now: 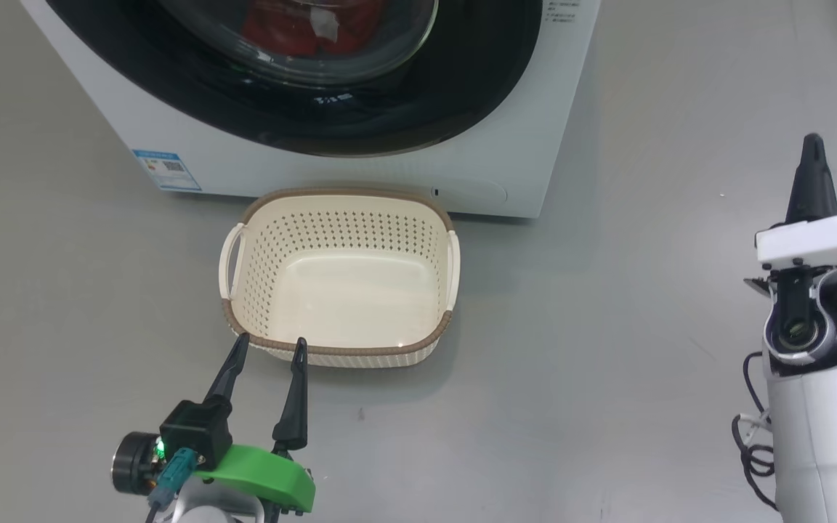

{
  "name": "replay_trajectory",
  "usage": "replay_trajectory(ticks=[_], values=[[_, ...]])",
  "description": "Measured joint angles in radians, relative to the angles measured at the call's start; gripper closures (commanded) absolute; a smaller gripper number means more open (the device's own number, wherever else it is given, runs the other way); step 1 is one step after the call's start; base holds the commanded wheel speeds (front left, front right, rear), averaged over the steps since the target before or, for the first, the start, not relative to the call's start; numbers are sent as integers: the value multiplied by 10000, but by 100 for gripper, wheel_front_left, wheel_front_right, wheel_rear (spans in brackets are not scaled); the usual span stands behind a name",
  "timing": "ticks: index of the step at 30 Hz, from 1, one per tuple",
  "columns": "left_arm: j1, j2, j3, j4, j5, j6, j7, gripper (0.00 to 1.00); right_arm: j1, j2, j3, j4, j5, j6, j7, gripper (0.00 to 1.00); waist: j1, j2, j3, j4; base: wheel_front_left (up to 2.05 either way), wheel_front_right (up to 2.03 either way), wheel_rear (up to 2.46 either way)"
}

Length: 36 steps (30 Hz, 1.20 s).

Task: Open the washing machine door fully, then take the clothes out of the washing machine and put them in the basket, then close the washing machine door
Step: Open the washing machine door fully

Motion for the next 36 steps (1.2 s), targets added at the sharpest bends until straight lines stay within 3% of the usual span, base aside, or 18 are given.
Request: replay_trajectory(ticks=[4,9,24,36], values=[[-287,2,-305,-81,-109,2,0,0,-720,-125,-155,-65,360,-21,656,100,0,0,433,265,0,0,0],[-631,-2,-616,-224,-111,12,0,0,-1725,-825,-341,-171,265,-291,1271,100,0,0,988,613,0,0,0],[-1672,-19,-1279,-479,-756,115,-27,0,-4680,-1473,-466,-274,1156,-635,2986,100,1,0,2484,1710,0,0,0],[-1878,-38,-1791,-451,-1239,134,-27,0,-6134,-1659,-305,389,2029,-899,4652,100,1,0,3148,2640,0,0,0]])
